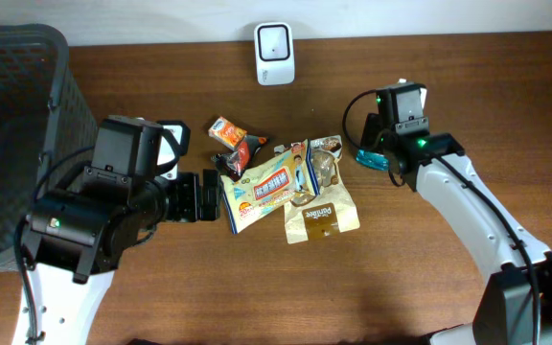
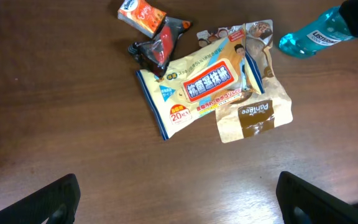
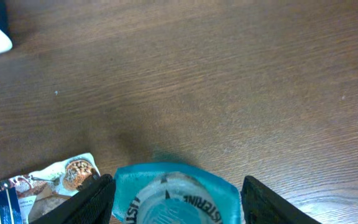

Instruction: Scan the item barcode

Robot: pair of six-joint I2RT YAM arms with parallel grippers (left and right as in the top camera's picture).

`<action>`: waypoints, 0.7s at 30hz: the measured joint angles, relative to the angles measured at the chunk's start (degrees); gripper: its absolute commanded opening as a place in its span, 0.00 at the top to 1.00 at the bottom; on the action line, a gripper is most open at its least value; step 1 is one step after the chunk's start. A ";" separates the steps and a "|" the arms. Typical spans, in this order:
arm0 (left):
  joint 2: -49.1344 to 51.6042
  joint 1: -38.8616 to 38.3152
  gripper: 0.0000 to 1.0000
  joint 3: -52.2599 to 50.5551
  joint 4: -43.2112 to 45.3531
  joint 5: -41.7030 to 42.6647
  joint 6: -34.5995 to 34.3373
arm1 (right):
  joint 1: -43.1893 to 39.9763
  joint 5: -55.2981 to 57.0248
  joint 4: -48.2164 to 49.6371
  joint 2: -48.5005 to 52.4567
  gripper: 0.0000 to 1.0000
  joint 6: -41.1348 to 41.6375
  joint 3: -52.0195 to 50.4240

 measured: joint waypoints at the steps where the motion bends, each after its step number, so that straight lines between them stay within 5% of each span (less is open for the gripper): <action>1: 0.00 0.00 0.01 0.00 0.02 -0.02 0.00 | 0.00 0.28 -0.70 0.00 0.36 -0.04 0.83; 9: 0.00 0.00 0.01 0.00 0.02 0.00 0.00 | 0.00 1.14 -7.04 0.00 0.48 0.04 6.08; 21: 0.00 0.00 0.01 0.00 0.00 0.00 0.00 | 0.00 1.14 -8.28 3.52 0.50 4.55 6.19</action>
